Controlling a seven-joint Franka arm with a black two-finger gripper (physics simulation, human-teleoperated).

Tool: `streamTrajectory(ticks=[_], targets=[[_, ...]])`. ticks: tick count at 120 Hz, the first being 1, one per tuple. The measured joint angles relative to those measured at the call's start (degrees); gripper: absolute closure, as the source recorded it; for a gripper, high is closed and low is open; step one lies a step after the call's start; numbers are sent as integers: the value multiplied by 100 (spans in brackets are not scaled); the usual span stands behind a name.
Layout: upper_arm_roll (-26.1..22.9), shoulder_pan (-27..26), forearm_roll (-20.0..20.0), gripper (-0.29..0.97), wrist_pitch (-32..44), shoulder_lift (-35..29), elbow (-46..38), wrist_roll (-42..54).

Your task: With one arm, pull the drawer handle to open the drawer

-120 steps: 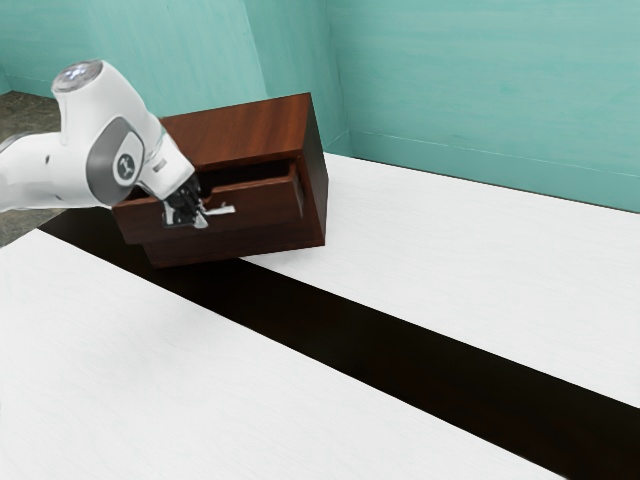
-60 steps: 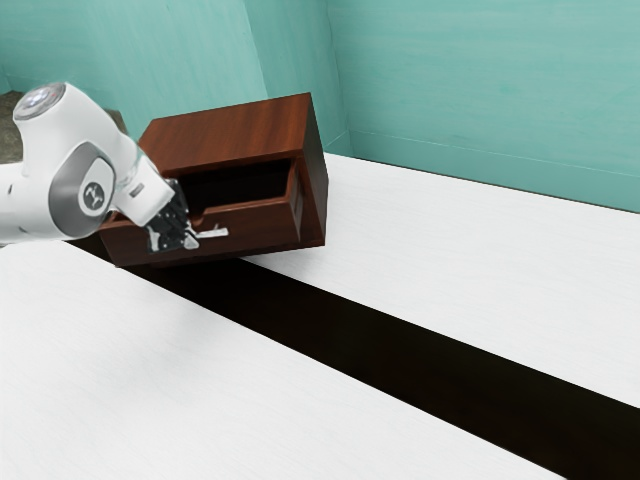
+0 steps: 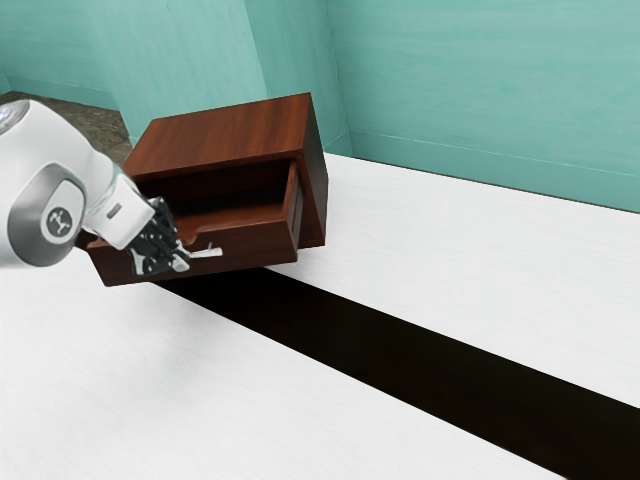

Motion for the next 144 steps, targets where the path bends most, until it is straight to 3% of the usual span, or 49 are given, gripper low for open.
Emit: streamTrajectory(ticks=[55, 82, 99, 120, 144], targets=[[-1, -15, 8, 70, 39, -87, -55, -150], [0, 91, -20, 51, -256, -442, 186, -160], [-2, 66, -26, 29, -1305, -72, 1347, -166], [-92, -199, 348, 13, -3570, 439, 3072, -397], [-342, -287, 566, 5, -5038, 427, 3398, -883]])
